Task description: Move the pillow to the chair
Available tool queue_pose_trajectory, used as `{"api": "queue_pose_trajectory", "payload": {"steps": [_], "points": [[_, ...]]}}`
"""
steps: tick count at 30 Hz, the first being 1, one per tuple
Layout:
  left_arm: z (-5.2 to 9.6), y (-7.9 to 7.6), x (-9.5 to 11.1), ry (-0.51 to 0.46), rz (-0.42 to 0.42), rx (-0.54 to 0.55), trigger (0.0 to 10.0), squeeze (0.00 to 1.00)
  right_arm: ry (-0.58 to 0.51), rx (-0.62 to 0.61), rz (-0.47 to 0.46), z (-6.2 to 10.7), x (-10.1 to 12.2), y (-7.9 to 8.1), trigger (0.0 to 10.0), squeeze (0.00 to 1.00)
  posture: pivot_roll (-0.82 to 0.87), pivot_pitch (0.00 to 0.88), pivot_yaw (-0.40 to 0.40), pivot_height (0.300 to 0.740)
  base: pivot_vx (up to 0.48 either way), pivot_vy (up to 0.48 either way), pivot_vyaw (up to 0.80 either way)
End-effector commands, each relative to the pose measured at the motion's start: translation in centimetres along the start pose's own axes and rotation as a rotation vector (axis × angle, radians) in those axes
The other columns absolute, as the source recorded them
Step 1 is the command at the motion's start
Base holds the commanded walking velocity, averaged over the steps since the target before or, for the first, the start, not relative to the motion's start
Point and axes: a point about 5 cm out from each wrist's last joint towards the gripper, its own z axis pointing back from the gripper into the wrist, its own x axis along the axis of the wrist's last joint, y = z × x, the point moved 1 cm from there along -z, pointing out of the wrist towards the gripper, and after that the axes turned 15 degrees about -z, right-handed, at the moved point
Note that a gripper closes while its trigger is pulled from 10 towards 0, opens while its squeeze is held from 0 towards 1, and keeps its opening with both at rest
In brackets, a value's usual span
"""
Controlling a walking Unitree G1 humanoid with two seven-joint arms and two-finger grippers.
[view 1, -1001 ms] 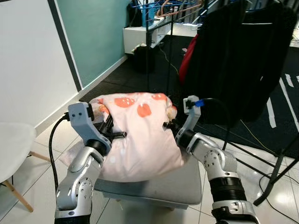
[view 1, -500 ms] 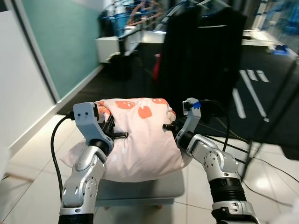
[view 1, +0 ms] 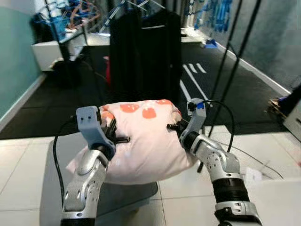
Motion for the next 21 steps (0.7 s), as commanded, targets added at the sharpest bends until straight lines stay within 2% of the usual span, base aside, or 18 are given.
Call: {"api": "queue_pose_trajectory", "payload": {"steps": [1,21], "points": [[0.0,-1.7,1.1,-0.059,0.023,-0.091,10.0,0.00,-0.021,0.079,0.013,-0.3,0.5,1.7,10.0,0.00,-0.21,0.000,0.002,0.740,0.000,0.000,-0.62],[-0.2,-2.5,1.9,-0.088,0.055,-0.120,10.0,0.00,-0.046,0.058,0.048,-0.1,1.5,1.7,10.0,0.00,-0.22,0.000,0.003,0.740,0.000,0.000,-0.61]]}}
